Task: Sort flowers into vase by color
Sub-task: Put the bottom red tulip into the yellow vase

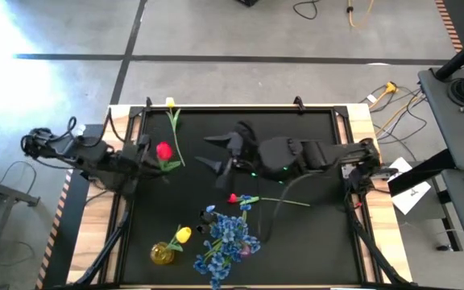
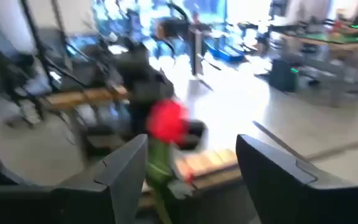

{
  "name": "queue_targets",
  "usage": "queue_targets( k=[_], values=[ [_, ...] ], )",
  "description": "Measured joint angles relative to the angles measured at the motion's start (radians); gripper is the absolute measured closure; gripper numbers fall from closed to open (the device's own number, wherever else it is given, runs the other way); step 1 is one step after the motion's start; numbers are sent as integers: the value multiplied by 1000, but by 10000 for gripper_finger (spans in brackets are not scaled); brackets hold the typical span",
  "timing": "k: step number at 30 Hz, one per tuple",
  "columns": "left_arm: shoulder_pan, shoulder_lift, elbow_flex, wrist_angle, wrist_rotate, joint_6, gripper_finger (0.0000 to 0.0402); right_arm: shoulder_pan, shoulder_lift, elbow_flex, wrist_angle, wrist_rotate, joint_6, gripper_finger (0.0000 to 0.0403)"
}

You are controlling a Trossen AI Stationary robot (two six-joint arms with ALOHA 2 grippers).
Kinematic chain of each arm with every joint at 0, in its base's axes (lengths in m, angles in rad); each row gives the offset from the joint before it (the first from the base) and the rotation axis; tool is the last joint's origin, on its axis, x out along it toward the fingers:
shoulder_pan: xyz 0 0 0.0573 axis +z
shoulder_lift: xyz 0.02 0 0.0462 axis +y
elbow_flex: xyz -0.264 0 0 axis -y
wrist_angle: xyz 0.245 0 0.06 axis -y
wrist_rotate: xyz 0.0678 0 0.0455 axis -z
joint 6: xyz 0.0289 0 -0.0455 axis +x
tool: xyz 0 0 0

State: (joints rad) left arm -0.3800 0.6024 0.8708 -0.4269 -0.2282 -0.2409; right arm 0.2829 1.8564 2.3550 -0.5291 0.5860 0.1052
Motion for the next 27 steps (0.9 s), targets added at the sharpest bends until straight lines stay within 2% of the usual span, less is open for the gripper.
queue_targets(
  k=[3, 6, 11, 14, 16, 18, 20, 24, 27],
  values=[
    [-134, -12, -11, 27, -12, -89, 401, 47, -33, -1, -115, 110, 25, 161],
    [-309, 1, -37, 46, -124, -175, 401, 102, -67, -1, -239, 221, 93, 161],
    [-657, 92, -67, 90, -438, -335, 401, 186, -104, -1, -467, 397, 255, 161],
    [-859, 169, -80, 234, -704, -336, 401, 216, -118, -1, -582, 469, 369, 161],
    [-956, 226, -82, 317, -873, -306, 401, 227, -127, -1, -630, 511, 430, 161],
    [-1013, 275, -83, 400, -1001, -279, 401, 229, -132, -1, -649, 529, 459, 161],
    [-1043, 308, -81, 462, -1065, -264, 401, 229, -133, -1, -648, 541, 466, 161],
    [-1043, 370, -79, 518, -1070, -276, 401, 220, -132, -1, -648, 541, 467, 161],
    [-1035, 415, -79, 525, -1071, -339, 401, 219, -132, -1, -646, 542, 476, 161]
  ],
)
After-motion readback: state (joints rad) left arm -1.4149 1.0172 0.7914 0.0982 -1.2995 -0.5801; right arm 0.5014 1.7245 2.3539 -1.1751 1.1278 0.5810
